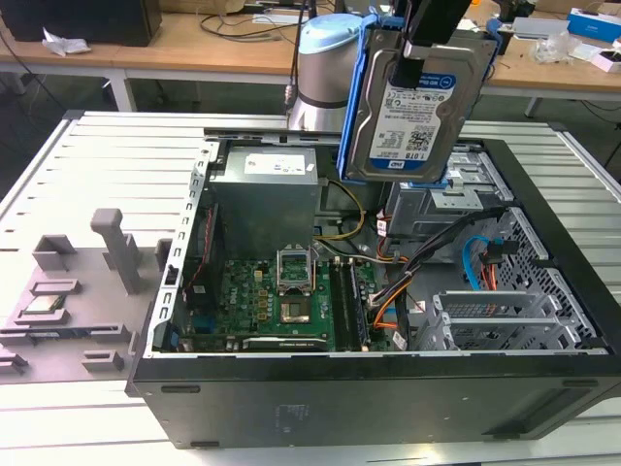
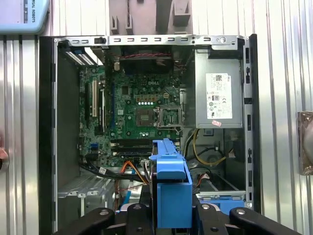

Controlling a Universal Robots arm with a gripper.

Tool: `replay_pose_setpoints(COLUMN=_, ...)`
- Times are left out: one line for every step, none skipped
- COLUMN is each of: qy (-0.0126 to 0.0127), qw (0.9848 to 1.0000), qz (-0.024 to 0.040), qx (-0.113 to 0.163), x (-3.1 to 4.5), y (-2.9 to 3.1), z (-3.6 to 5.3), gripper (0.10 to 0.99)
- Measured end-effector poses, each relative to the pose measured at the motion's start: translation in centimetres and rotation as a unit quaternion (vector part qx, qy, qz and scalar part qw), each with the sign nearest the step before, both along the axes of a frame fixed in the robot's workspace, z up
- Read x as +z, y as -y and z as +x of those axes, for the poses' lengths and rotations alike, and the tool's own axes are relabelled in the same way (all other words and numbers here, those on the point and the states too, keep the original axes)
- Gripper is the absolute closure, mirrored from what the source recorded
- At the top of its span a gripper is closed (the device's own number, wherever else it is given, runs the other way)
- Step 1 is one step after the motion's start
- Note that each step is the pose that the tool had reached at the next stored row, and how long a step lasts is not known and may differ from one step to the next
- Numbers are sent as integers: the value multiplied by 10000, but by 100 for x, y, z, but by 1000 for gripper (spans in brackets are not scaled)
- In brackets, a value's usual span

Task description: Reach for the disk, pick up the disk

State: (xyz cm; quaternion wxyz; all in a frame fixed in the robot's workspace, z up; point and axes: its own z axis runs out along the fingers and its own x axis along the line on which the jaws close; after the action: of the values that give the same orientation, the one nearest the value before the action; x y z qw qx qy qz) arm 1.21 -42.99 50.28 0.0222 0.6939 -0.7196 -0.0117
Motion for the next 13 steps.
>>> replay_pose_setpoints(qy=0, qw=10000, qz=-1, qx=0, x=-1, y=21, z=0, gripper=722)
replay_pose_setpoints(qy=0, qw=10000, qz=0, qx=0, x=-3, y=44, z=0, gripper=722)
replay_pose_setpoints(qy=0, qw=10000, qz=-1, qx=0, x=-3, y=63, z=0, gripper=722)
replay_pose_setpoints(qy=0, qw=10000, qz=0, qx=0, x=-5, y=89, z=0, gripper=722)
replay_pose_setpoints(qy=0, qw=10000, qz=0, qx=0, x=-6, y=104, z=0, gripper=722)
replay_pose_setpoints(qy=0, qw=10000, qz=0, qx=0, x=-6, y=114, z=0, gripper=722)
replay_pose_setpoints(qy=0, qw=10000, qz=-1, qx=0, x=-7, y=128, z=0, gripper=722)
replay_pose_setpoints(qy=0, qw=10000, qz=0, qx=0, x=-8, y=138, z=0, gripper=722)
replay_pose_setpoints(qy=0, qw=10000, qz=0, qx=0, x=-9, y=156, z=0, gripper=722)
replay_pose_setpoints(qy=0, qw=10000, qz=0, qx=0, x=-10, y=180, z=0, gripper=722)
replay_pose_setpoints(qy=0, qw=10000, qz=0, qx=0, x=-11, y=192, z=0, gripper=722)
replay_pose_setpoints(qy=0, qw=10000, qz=0, qx=0, x=-12, y=201, z=0, gripper=722)
replay_pose_setpoints(qy=0, qw=10000, qz=0, qx=0, x=-13, y=234, z=0, gripper=722)
